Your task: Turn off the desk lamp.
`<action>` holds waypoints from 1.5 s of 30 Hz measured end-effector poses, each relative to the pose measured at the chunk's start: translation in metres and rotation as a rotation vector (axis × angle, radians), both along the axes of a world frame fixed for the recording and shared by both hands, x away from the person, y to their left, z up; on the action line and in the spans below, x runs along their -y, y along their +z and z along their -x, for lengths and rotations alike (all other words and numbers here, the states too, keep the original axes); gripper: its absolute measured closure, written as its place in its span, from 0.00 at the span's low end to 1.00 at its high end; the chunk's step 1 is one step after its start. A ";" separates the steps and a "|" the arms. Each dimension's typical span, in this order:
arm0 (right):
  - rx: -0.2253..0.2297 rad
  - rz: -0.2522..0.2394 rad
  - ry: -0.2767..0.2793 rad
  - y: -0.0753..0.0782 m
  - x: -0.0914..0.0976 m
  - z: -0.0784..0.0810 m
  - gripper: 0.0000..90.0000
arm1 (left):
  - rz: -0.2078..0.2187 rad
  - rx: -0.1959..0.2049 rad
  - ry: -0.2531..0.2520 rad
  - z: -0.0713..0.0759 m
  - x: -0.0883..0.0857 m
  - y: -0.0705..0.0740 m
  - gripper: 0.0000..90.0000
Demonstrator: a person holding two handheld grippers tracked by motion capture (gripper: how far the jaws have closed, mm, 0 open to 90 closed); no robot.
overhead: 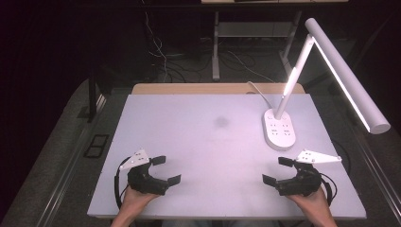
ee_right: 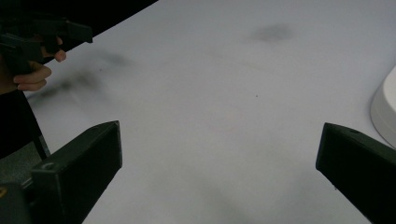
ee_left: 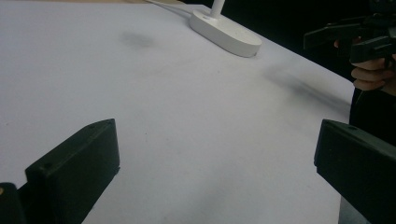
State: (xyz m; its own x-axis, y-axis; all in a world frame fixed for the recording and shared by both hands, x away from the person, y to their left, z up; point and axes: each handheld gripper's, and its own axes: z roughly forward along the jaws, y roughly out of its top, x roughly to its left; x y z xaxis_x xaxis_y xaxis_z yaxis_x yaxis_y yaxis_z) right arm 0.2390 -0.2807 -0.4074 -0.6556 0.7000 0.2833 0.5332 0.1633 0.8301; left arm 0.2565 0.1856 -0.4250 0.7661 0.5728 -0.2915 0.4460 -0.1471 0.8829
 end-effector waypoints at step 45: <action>-0.068 0.049 -0.009 0.012 0.008 -0.004 0.01 | -0.011 -0.002 -0.009 0.001 0.002 -0.001 0.00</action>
State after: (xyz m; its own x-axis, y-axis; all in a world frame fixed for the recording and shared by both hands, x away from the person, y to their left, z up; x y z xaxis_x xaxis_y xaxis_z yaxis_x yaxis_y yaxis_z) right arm 0.2425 -0.2888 -0.3954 -0.6291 0.7200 0.2929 0.5901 0.1972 0.7829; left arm 0.2559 0.1835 -0.4260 0.7707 0.5691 -0.2867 0.4462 -0.1608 0.8804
